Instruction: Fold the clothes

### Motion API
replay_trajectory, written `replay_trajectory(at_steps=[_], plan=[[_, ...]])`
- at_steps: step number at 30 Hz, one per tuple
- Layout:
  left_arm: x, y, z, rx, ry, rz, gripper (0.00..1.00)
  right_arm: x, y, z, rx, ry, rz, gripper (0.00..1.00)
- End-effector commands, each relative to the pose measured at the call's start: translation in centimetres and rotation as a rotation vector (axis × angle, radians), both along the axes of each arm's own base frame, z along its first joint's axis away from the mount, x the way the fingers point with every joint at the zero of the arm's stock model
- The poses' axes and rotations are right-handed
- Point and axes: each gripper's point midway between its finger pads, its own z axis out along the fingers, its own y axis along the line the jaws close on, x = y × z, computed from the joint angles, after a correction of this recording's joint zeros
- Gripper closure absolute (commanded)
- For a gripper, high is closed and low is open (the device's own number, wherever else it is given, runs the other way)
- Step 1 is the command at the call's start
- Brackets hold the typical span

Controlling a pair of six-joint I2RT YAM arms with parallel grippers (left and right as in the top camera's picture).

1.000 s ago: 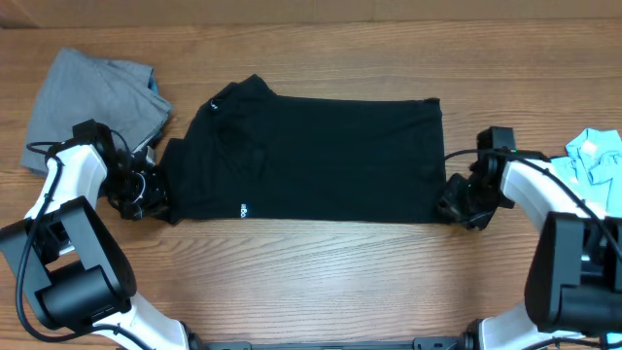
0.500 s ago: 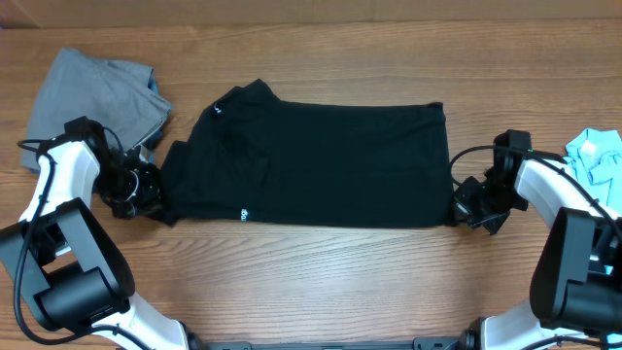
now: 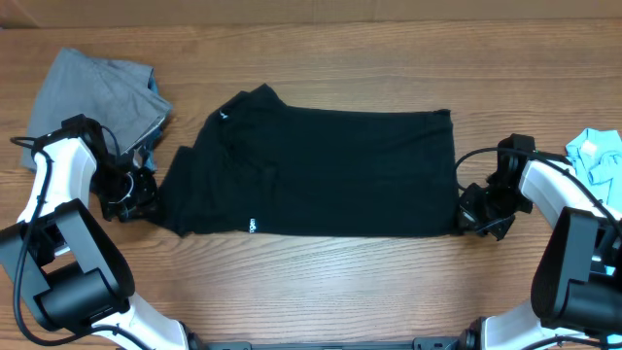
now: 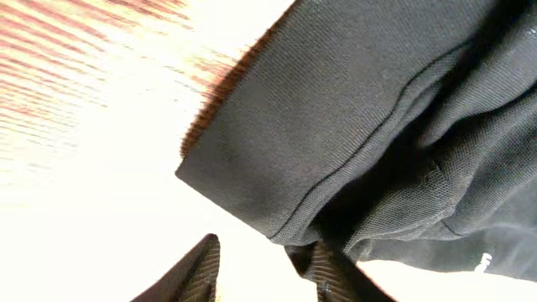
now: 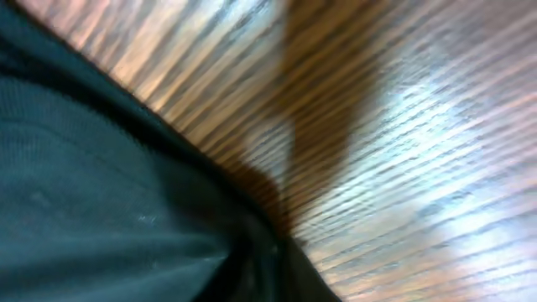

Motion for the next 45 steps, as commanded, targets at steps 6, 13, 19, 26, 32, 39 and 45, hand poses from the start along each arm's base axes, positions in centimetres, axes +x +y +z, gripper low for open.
replay_trajectory(at_steps=[6,13,19,26,32,39,45], plan=[[2.0,-0.9,0.9,-0.073,-0.099,-0.025,0.59,4.0,-0.9,3.0,0.054,-0.152,0.045,0.71],[4.1,-6.4,2.1,-0.247,-0.240,-0.240,0.53,6.3,-0.7,4.0,0.071,-0.243,0.061,0.61],[4.4,-8.0,0.8,-0.150,-0.207,-0.355,0.53,7.8,0.1,3.0,0.055,-0.325,0.127,0.60],[3.1,-8.2,-1.0,-0.087,-0.137,-0.349,0.68,9.0,1.2,1.9,0.045,-0.400,0.172,0.61],[2.5,-8.3,-1.6,-0.092,-0.121,-0.342,0.96,8.9,2.0,2.0,0.071,-0.398,0.183,0.82],[2.4,-8.3,-1.7,-0.092,-0.119,-0.342,0.96,9.7,1.5,2.3,0.080,-0.434,0.160,0.96],[2.4,-8.3,-1.7,-0.092,-0.122,-0.342,0.96,10.1,-0.9,2.5,0.070,-0.454,0.059,0.96]])
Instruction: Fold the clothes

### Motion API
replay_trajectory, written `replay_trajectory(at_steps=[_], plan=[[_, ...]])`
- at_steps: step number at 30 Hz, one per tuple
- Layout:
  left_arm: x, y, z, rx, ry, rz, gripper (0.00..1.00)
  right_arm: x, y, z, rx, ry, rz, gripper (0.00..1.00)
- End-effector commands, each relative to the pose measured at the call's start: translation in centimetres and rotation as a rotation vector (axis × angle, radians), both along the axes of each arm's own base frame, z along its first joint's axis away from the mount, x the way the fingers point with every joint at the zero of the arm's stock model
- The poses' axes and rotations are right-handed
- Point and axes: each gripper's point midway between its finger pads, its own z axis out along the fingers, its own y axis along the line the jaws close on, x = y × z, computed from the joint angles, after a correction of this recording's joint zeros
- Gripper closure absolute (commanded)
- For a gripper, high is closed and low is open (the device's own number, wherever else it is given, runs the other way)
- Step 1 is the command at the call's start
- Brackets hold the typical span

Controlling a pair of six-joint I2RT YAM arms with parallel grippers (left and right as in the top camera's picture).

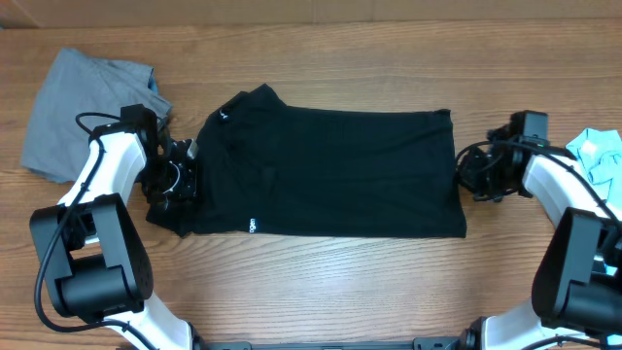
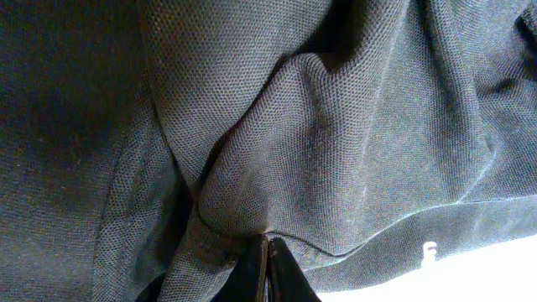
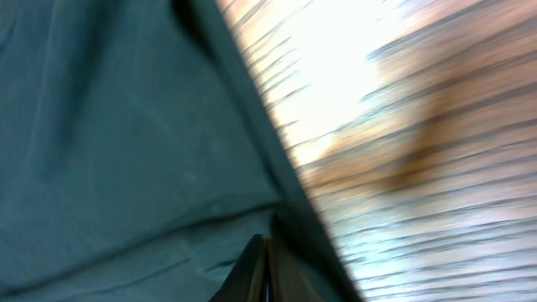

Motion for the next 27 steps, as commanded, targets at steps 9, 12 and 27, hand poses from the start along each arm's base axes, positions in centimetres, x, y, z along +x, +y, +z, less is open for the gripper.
replay_trajectory(at_steps=[9,12,27], plan=[[-0.3,0.0,-0.2,0.005,0.014,0.021,0.56,-0.7,2.0,-0.3,0.081,-0.010,0.048,0.54],[-0.3,0.0,-0.2,0.005,0.015,0.021,0.55,-1.1,3.2,-1.5,0.063,0.012,0.071,0.51],[-0.2,0.0,-0.2,0.005,0.013,0.021,0.65,1.2,0.2,1.7,0.040,-0.061,-0.017,0.96]])
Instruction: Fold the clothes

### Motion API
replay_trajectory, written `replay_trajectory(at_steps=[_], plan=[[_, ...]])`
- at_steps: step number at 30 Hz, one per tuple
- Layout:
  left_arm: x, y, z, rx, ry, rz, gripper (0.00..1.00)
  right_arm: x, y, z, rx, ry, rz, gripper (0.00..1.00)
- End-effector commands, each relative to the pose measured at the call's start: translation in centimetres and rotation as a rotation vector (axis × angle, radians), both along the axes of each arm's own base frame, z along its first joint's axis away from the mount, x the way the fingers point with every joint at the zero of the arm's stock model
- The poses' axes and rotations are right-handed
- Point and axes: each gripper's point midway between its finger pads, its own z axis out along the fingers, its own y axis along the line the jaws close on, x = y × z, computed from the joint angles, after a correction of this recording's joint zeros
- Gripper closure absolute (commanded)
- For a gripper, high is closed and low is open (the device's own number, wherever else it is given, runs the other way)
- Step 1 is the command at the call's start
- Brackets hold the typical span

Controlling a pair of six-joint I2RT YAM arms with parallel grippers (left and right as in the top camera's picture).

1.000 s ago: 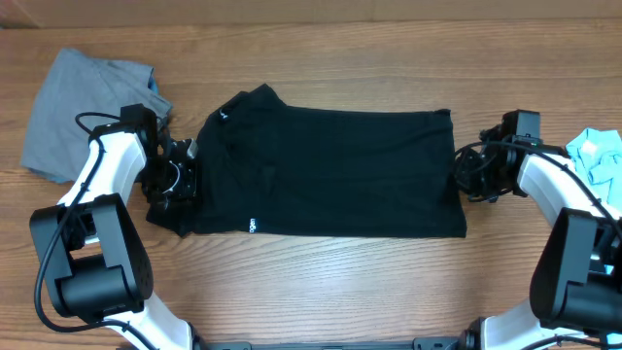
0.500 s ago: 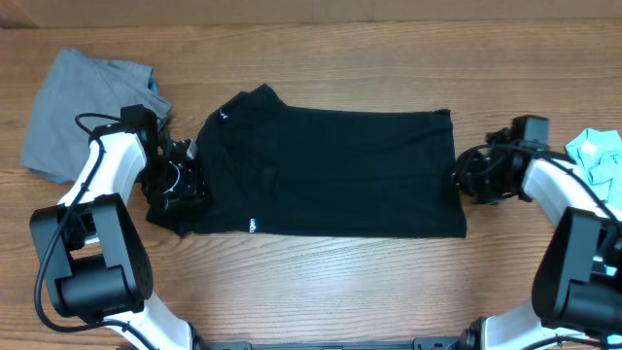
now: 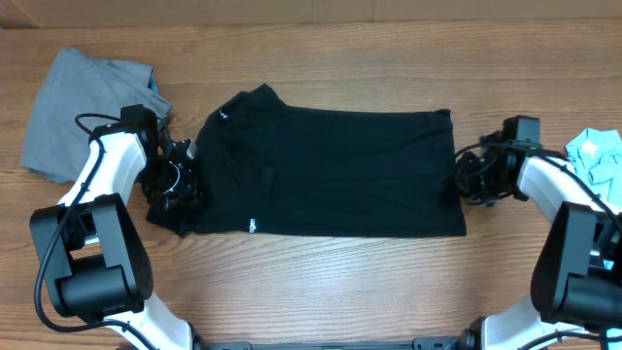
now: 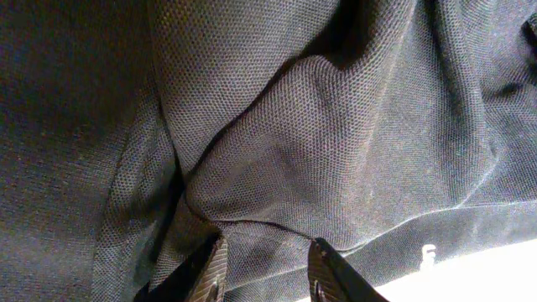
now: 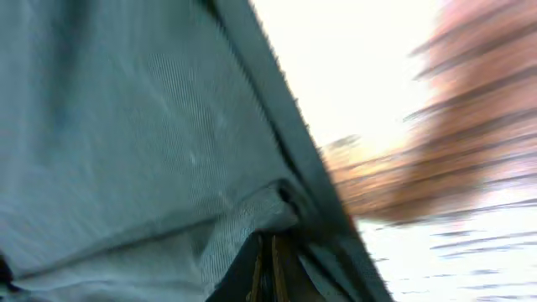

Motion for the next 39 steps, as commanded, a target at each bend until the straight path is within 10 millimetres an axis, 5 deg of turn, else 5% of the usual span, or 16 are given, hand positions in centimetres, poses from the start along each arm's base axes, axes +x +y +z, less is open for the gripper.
replay_trajectory(at_steps=[1,6,7,9,10,14,25,30,36,39], plan=[[-0.2,0.0,-0.2,0.001,0.005,-0.001,0.66,1.7,-1.5,2.6,-0.023,-0.084,-0.035,0.96],[-0.2,0.0,-0.2,0.001,0.005,-0.001,0.66,1.6,-2.9,2.3,-0.067,-0.075,-0.066,0.96],[-0.2,0.0,-0.2,0.001,0.005,-0.001,0.65,1.7,-3.2,2.3,-0.084,-0.072,-0.077,0.90],[-0.2,0.0,-0.2,0.001,0.005,-0.001,0.61,1.6,-3.4,2.2,-0.094,-0.069,-0.083,0.54],[-0.2,0.0,-0.2,0.001,0.006,-0.001,0.58,1.4,-3.3,2.1,-0.091,-0.060,-0.083,0.47],[-0.2,0.0,-0.2,0.001,0.006,-0.001,0.52,-0.1,-3.3,1.7,-0.088,0.007,-0.088,0.43],[0.1,-0.1,-0.2,-0.005,-0.006,0.003,0.52,-6.9,-2.1,-0.2,-0.067,0.279,-0.081,0.56],[0.1,-0.1,-0.2,-0.004,-0.007,0.003,0.55,-8.0,-3.6,-1.1,-0.141,0.326,-0.142,0.96],[0.1,-0.1,-0.2,-0.004,-0.006,0.003,0.55,-8.9,-5.3,-1.1,-0.140,0.367,-0.240,0.96],[0.1,-0.1,-0.2,-0.003,-0.007,0.003,0.46,-9.5,-5.7,-1.0,-0.132,0.386,-0.260,0.96]])
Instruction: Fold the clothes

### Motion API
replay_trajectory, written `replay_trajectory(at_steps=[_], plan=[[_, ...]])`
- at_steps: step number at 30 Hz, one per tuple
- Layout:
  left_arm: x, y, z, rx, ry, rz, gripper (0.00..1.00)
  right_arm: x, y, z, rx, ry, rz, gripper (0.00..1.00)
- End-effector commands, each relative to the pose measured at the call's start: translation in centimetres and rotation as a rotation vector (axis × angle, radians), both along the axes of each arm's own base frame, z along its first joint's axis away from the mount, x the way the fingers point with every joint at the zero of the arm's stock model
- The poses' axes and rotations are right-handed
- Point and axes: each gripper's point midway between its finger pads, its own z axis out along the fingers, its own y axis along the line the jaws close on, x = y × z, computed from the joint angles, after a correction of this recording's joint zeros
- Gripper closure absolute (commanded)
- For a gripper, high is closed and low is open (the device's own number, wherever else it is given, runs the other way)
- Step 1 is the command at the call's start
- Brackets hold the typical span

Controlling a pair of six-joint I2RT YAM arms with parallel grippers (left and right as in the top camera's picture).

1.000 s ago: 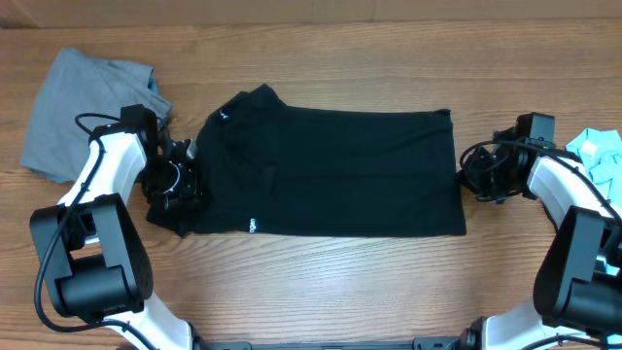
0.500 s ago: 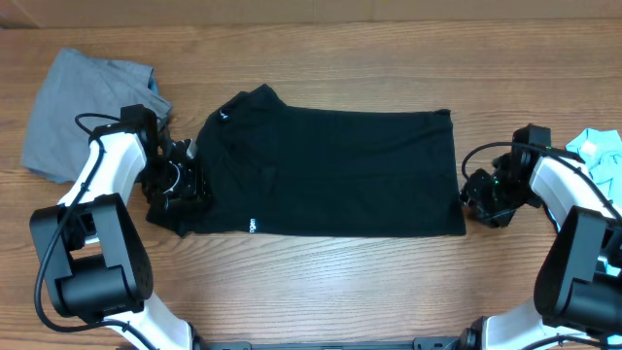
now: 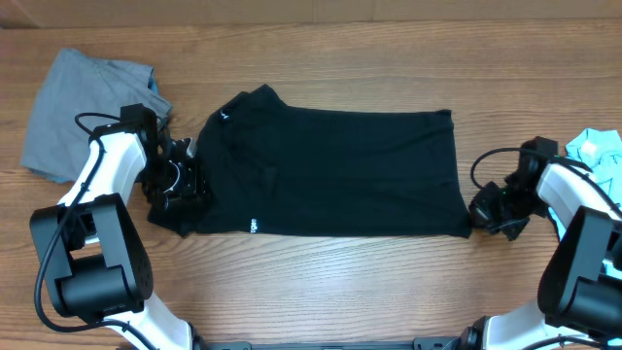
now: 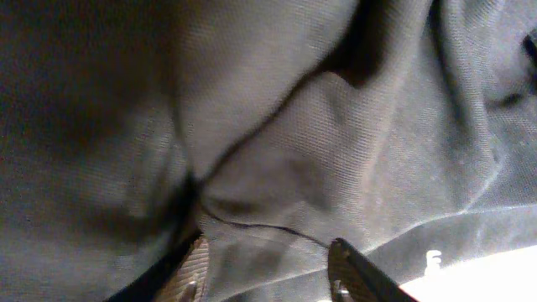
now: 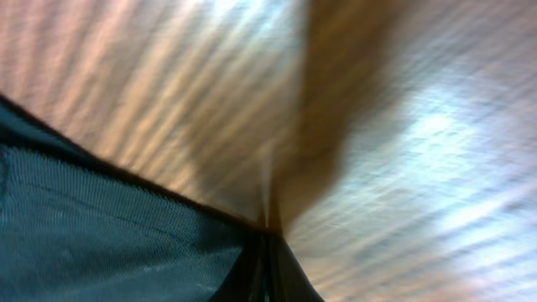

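A black shirt [image 3: 330,170] lies flat and folded across the middle of the wooden table [image 3: 340,292]. My left gripper [image 3: 180,190] sits on its bunched left sleeve. In the left wrist view this gripper [image 4: 268,281] is open, its fingers spread wide over creased black fabric [image 4: 336,126]. My right gripper [image 3: 483,212] is at the shirt's lower right corner. In the right wrist view that gripper [image 5: 268,243] is shut, its tips touching the hem corner [image 5: 101,243]; whether cloth is pinched cannot be told.
A crumpled grey garment [image 3: 87,102] lies at the far left, just beyond my left arm. A light blue cloth [image 3: 595,156] shows at the right edge. Bare wood [image 5: 403,126] surrounds the shirt.
My right gripper has moved from the middle of the shirt's right edge down to its lower right corner, still shut. My left gripper stands open wider at the same spot on the sleeve.
First my left gripper was open beside the sleeve and my right at the lower right corner. Then the left was shut on sleeve fabric and the right shut at the mid right edge. The left then opened; now the right is back at the corner.
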Motion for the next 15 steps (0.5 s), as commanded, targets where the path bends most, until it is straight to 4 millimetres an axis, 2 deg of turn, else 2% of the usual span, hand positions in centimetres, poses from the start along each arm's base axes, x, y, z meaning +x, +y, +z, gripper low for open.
replay_trajectory(at_steps=[1,3,5,10,15], plan=[[-0.2,-0.1,-0.2,-0.005,0.006,0.009,0.43,-0.4,-1.2,0.4,-0.037,-0.002,-0.042,0.88],[0.0,-0.1,-0.2,-0.005,0.003,0.029,0.39,0.0,-0.9,0.5,-0.006,-0.031,-0.016,0.70],[0.1,-0.1,-0.2,-0.004,0.004,0.036,0.37,0.6,-0.2,0.7,0.037,-0.065,0.009,0.61],[-0.1,-0.3,-0.1,-0.011,0.010,0.036,0.37,1.6,0.0,1.3,0.059,-0.111,0.040,0.59],[0.1,-0.9,-0.1,-0.048,-0.002,0.037,0.39,3.7,1.3,3.8,0.145,-0.221,0.073,0.58]])
